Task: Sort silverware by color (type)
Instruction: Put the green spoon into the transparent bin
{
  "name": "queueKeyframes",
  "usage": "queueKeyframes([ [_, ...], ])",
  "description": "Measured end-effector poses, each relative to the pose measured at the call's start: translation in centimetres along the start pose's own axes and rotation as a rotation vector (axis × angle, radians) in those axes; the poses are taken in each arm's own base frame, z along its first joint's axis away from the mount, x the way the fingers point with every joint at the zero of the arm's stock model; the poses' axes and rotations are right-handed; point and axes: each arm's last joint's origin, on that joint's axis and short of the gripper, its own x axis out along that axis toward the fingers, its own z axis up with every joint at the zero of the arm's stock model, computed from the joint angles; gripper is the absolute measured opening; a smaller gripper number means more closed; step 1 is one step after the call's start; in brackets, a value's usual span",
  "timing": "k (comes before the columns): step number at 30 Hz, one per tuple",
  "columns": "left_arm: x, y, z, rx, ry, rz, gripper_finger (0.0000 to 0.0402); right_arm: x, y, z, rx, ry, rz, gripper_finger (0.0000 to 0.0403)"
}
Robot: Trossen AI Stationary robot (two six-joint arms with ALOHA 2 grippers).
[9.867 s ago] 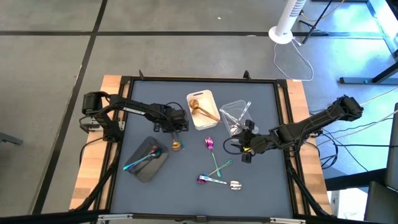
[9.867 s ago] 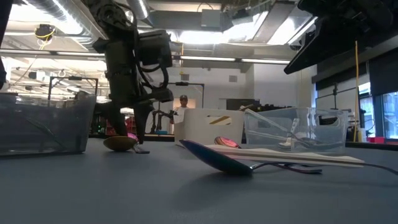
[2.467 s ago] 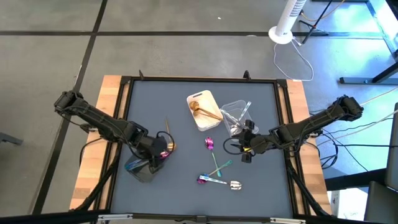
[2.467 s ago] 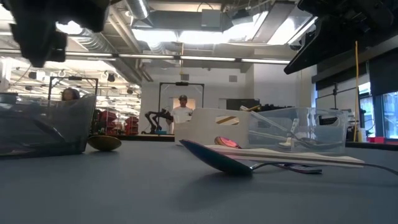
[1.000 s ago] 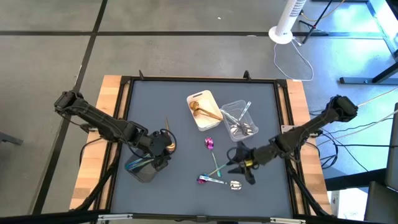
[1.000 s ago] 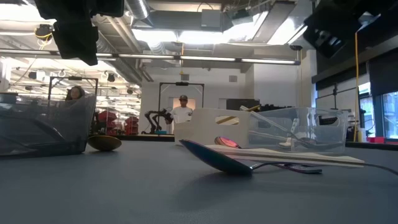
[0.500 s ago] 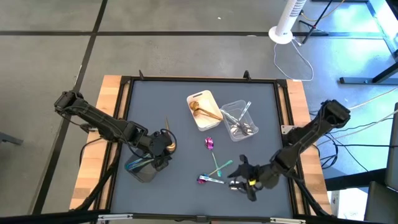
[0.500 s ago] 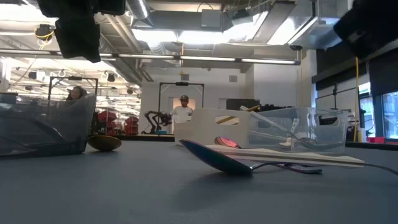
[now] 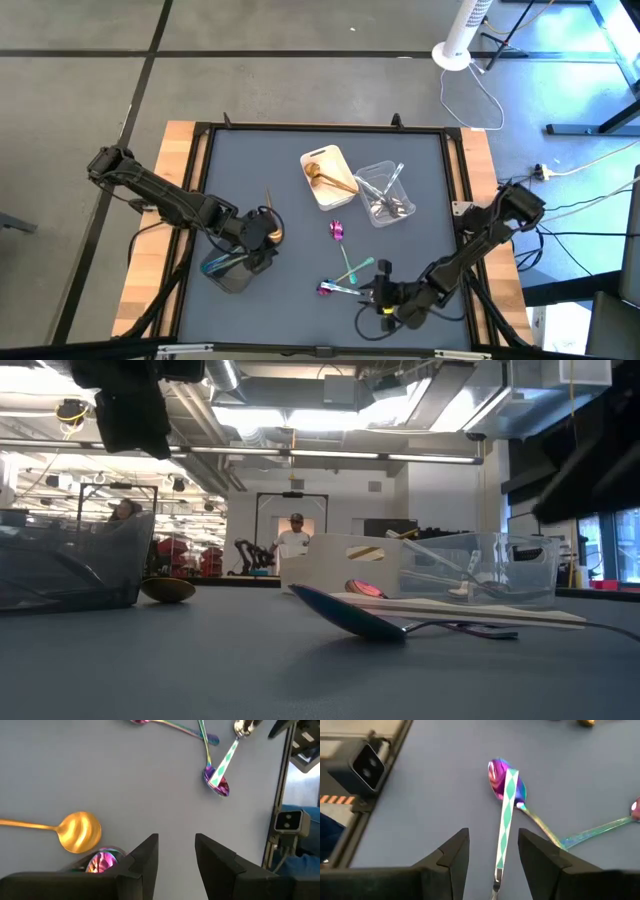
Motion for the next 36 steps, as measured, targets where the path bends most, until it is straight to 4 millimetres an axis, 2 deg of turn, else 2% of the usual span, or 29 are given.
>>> queueKeyframes([
  [10,0.0,-0.1,0.1,-0.002,-0.021,-0.001,0.0123,0.9,-0.4,-1.7,0.022,0.090,-0.058,0.0159],
  [36,0.0,-0.1,0.1,-0.002,-0.020,0.000,0.0123,1.4,-1.1,-1.4,0.096,0.127,-0.049,0.0159],
])
